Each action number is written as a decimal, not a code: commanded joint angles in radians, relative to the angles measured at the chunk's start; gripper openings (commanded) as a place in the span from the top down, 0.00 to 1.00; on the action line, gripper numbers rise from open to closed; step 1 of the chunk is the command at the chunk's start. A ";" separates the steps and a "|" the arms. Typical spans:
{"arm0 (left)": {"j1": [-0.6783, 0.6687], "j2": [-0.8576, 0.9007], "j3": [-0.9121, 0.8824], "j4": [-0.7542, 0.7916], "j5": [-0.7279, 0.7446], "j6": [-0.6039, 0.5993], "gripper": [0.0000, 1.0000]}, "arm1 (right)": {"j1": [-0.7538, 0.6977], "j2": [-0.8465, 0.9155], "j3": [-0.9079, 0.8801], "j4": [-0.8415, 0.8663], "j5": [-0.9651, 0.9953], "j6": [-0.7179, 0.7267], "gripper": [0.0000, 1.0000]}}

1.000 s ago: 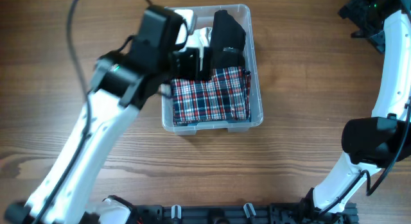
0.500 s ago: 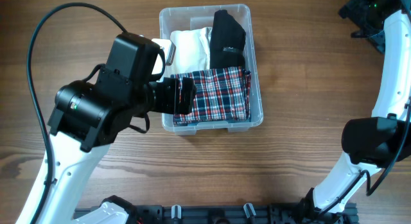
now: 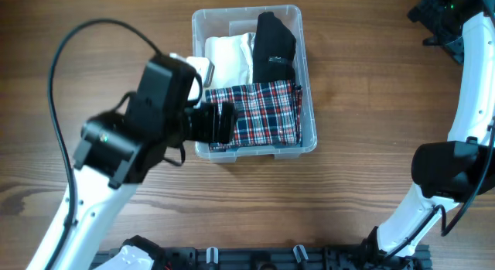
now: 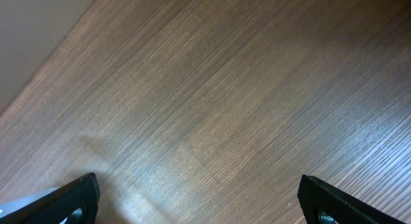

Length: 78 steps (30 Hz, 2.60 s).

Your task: Pack container

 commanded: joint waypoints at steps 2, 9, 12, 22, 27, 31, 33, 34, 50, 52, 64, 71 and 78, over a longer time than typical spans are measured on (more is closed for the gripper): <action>0.069 -0.240 -0.324 0.188 0.030 0.031 0.00 | 0.003 0.013 -0.004 0.002 0.003 0.004 0.00; 0.275 -0.635 -0.810 0.503 0.206 0.137 0.00 | 0.003 0.013 -0.004 0.002 0.003 0.004 0.00; 0.323 -0.803 -0.945 0.586 0.242 0.177 0.00 | 0.003 0.013 -0.004 0.002 0.003 0.004 0.00; 0.371 -1.102 -1.268 0.948 0.242 0.188 0.00 | 0.003 0.013 -0.004 0.002 0.003 0.004 0.00; 0.395 -1.163 -1.381 1.102 0.242 0.188 0.00 | 0.003 0.013 -0.004 0.002 0.003 0.004 0.00; 0.450 -1.205 -1.405 1.089 0.241 0.190 0.00 | 0.003 0.013 -0.004 0.002 0.003 0.005 0.00; 0.477 -1.220 -1.405 1.082 0.241 0.217 0.00 | 0.003 0.013 -0.004 0.002 0.003 0.004 0.00; 0.494 -1.220 -1.405 1.081 0.242 0.232 0.00 | 0.003 0.013 -0.004 0.002 0.003 0.004 0.00; 0.546 -1.219 -1.405 1.059 0.241 0.240 0.00 | 0.003 0.013 -0.004 0.002 0.003 0.005 0.00; 0.546 -1.219 -1.405 1.059 0.241 0.240 0.00 | 0.003 0.013 -0.004 0.002 0.003 0.004 0.00; 0.546 -1.219 -1.405 1.059 0.241 0.240 0.00 | 0.003 0.013 -0.004 0.002 0.003 0.004 0.00; 0.546 -1.219 -1.405 1.059 0.241 0.240 0.00 | 0.046 -0.043 -0.004 0.002 0.003 0.005 0.00; 0.546 -1.219 -1.405 1.059 0.241 0.240 0.00 | 0.286 -0.292 -0.004 0.002 0.002 0.005 0.00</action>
